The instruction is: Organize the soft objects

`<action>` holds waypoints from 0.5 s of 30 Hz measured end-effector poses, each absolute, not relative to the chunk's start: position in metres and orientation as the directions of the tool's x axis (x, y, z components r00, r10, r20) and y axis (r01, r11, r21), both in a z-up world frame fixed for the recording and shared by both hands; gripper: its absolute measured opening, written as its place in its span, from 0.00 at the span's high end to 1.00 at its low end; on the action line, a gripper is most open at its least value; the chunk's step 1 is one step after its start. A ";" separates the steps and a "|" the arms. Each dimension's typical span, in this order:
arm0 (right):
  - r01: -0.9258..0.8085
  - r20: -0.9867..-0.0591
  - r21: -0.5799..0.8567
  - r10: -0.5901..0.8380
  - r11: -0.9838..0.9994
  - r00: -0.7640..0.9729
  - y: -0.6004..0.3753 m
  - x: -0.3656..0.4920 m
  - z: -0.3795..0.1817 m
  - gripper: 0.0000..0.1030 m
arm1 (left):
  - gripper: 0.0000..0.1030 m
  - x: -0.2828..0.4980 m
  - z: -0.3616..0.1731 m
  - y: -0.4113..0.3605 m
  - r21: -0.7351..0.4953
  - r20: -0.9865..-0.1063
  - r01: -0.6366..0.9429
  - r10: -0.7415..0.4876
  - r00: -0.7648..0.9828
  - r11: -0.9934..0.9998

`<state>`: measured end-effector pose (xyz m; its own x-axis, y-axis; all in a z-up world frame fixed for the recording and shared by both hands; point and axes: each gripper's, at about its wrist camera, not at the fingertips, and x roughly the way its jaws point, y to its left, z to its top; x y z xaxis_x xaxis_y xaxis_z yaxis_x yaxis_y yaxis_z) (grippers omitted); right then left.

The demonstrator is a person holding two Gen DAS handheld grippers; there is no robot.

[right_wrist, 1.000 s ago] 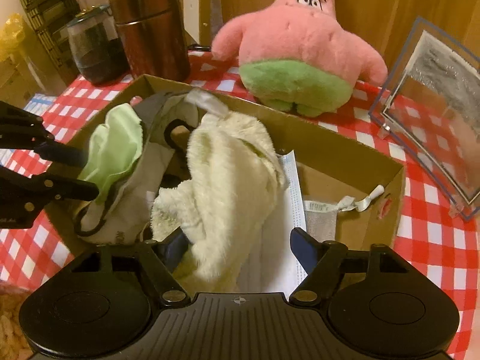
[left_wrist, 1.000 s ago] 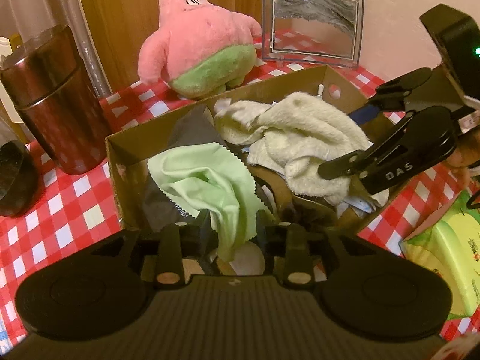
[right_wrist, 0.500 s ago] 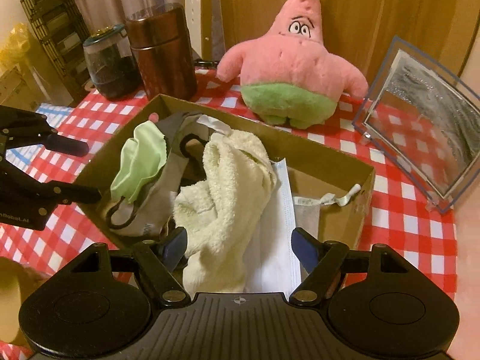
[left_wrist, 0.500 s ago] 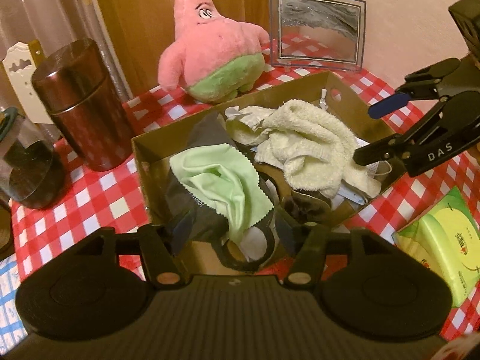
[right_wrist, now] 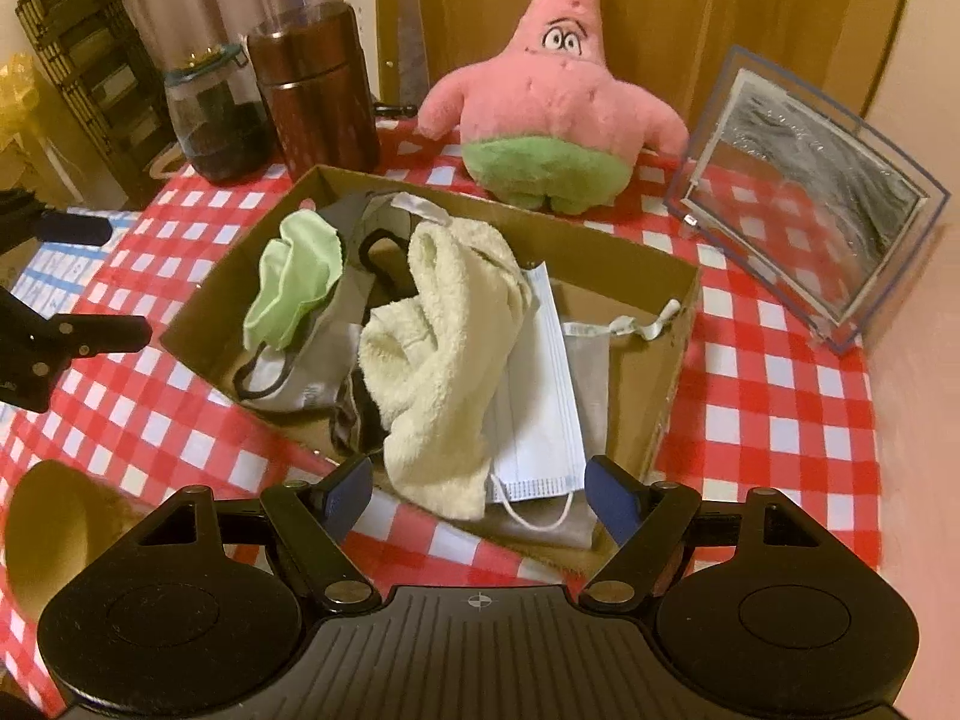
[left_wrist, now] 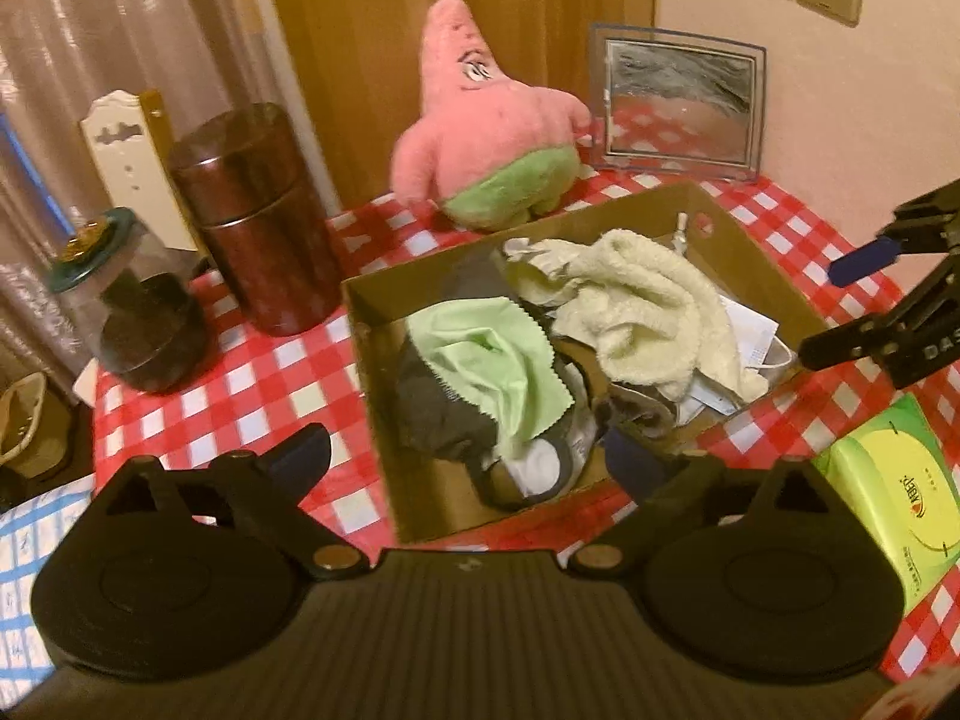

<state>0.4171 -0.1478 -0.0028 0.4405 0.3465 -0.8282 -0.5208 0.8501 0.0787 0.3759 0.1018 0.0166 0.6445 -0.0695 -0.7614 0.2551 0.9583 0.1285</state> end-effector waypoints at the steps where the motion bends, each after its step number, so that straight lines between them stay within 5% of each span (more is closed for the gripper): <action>1: -0.517 -0.825 0.080 0.347 0.852 0.445 -0.149 0.415 0.000 0.25 | 0.06 0.373 0.018 0.103 0.122 -0.761 0.255 -0.075 0.645 0.959; 15: -0.473 -0.778 0.093 0.361 0.876 0.514 -0.162 0.351 0.048 0.25 | 0.06 0.305 0.053 0.093 0.051 -0.725 0.219 -0.114 0.679 0.974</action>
<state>0.3514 -0.1618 0.0484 0.5142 0.3605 -0.7782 -0.4730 0.8761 0.0933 0.3052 0.0931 0.0528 0.6788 -0.1143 -0.7254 0.2190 0.9744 0.0514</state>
